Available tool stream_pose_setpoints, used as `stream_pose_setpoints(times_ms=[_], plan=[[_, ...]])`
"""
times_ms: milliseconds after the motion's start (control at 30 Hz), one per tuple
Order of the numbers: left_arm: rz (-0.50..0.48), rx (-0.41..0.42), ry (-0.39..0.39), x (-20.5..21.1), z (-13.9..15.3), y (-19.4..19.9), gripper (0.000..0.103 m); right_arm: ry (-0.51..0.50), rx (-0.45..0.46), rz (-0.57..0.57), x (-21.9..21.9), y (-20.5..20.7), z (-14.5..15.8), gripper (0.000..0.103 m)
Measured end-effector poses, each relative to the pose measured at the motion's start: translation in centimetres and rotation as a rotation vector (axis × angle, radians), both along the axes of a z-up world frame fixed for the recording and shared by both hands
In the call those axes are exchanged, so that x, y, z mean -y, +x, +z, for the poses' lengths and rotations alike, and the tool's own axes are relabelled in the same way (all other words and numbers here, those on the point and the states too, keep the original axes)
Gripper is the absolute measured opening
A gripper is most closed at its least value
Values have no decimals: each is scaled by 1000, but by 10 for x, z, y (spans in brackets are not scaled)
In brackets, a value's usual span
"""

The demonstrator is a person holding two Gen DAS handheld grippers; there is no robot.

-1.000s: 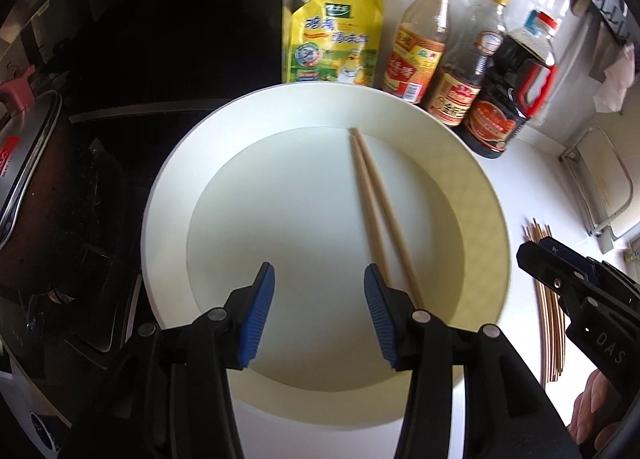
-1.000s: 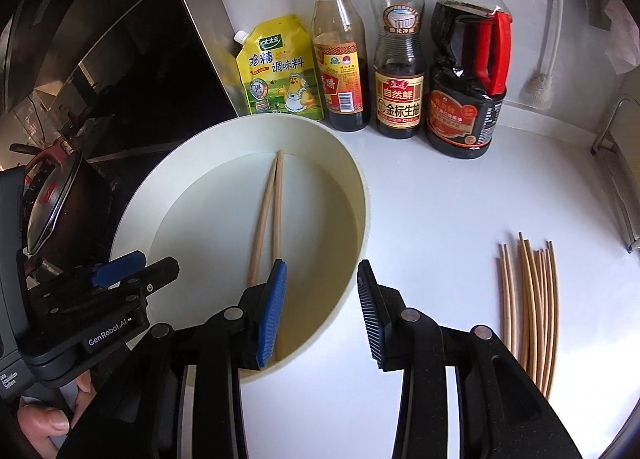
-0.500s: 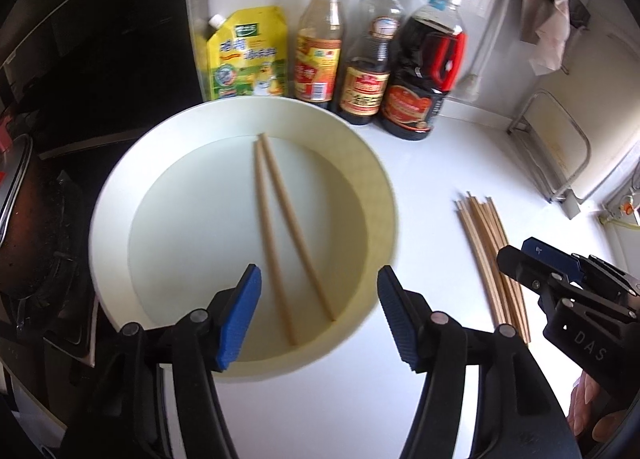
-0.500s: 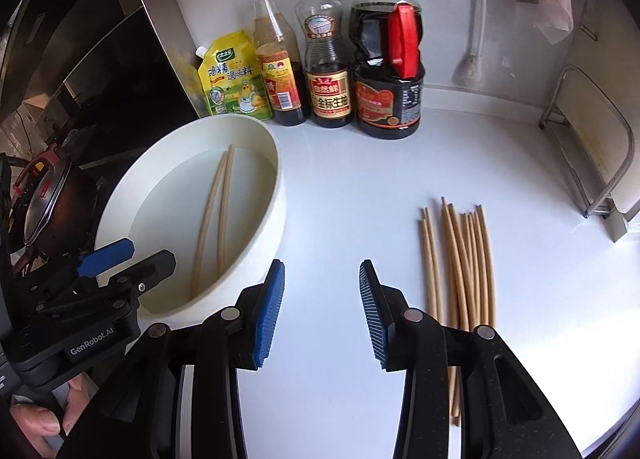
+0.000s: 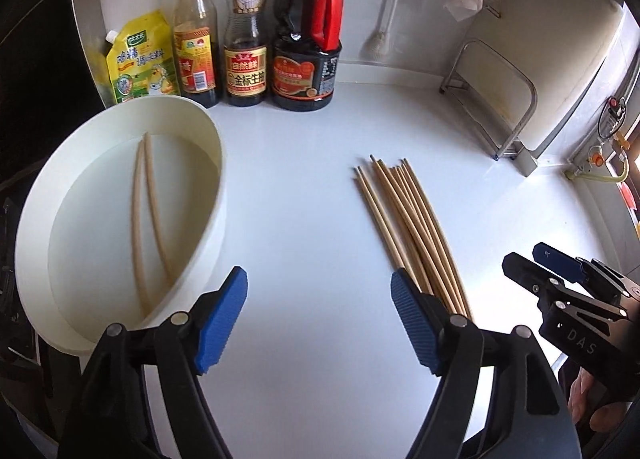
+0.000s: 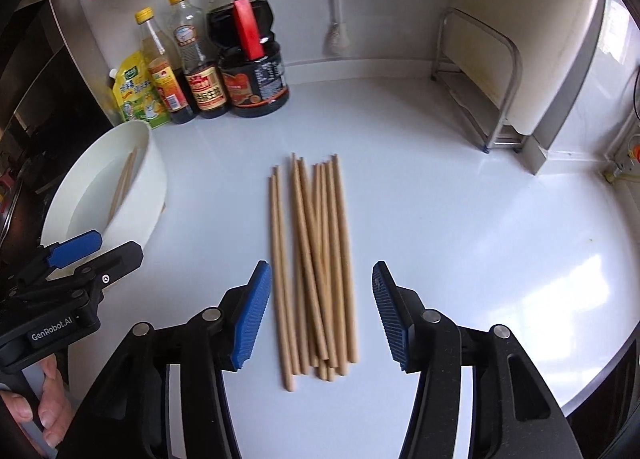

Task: Organize utensils
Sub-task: 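Move both open tools back to the chopstick pile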

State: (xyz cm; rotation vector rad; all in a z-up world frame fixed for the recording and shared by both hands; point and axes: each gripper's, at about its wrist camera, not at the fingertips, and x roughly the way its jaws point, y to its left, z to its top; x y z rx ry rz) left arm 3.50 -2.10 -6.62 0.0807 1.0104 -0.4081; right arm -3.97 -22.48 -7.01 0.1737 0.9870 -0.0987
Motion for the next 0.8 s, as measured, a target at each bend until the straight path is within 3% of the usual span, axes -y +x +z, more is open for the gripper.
stream_pose_setpoints(times_ms=[233,533,800], plan=[[34,-40,10,25,-29,-2,81,13,-52,-19,36,-1,-33,57],[115,-63,54,36,-56,4,82,21,-64,53,41,28,-69,61],[159,-80,74,42,-69,5,82,7,-61,93,41,45,-82,61]])
